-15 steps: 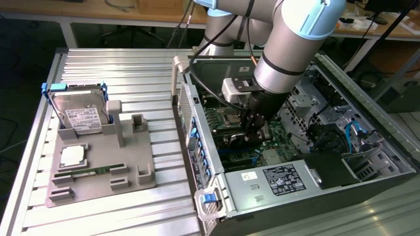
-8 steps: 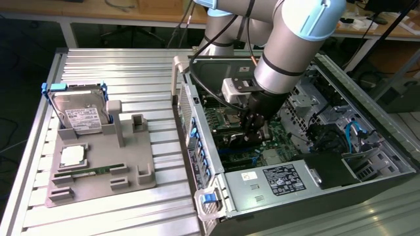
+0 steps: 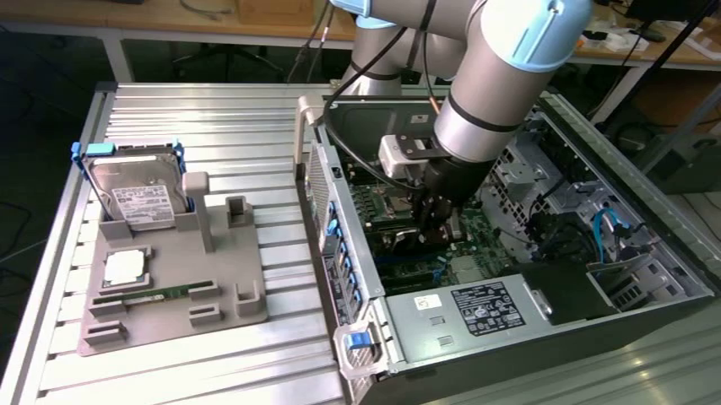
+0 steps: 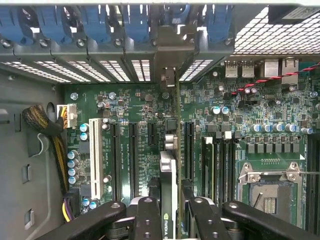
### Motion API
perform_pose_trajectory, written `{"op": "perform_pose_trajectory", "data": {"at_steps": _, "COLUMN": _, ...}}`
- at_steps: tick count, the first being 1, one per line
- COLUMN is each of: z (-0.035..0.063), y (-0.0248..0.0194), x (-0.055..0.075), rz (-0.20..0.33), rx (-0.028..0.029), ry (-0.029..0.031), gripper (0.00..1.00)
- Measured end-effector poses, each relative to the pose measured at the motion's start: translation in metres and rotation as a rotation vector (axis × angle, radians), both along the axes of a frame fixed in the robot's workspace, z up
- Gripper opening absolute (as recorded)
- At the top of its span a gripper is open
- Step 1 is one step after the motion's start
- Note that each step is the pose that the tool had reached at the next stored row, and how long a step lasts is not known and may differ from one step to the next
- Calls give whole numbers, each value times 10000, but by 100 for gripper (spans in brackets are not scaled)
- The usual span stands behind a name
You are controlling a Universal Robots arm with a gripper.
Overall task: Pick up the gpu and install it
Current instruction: 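Insert the gpu into the slot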
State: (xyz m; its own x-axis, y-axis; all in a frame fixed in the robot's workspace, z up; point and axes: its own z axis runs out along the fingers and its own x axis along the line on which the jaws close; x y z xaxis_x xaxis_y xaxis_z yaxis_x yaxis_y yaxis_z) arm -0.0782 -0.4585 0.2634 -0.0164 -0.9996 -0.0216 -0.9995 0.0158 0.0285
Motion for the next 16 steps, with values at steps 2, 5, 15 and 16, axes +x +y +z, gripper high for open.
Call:
{"op": "perform_pose_trajectory", "data": {"at_steps": 2, "z": 12, "y": 0, "x": 0, "rz": 0, "rx": 3, "ry": -1, "gripper": 27}}
{"op": "perform_pose_trajectory", "data": {"at_steps": 5, "z": 27, "y": 0, "x": 0, "rz": 0, "rx": 5, "ry": 0, "gripper": 27}}
{"op": "perform_pose_trajectory", "data": {"at_steps": 15, "z": 22, "y": -1, "x": 22, "rz": -5, "rx": 45, "ry": 239, "gripper": 27}}
{"op": "perform_pose_trajectory", "data": {"at_steps": 16, "z": 22, "y": -1, "x": 28, "rz": -6, "rx": 57, "ry": 237, "gripper": 27}}
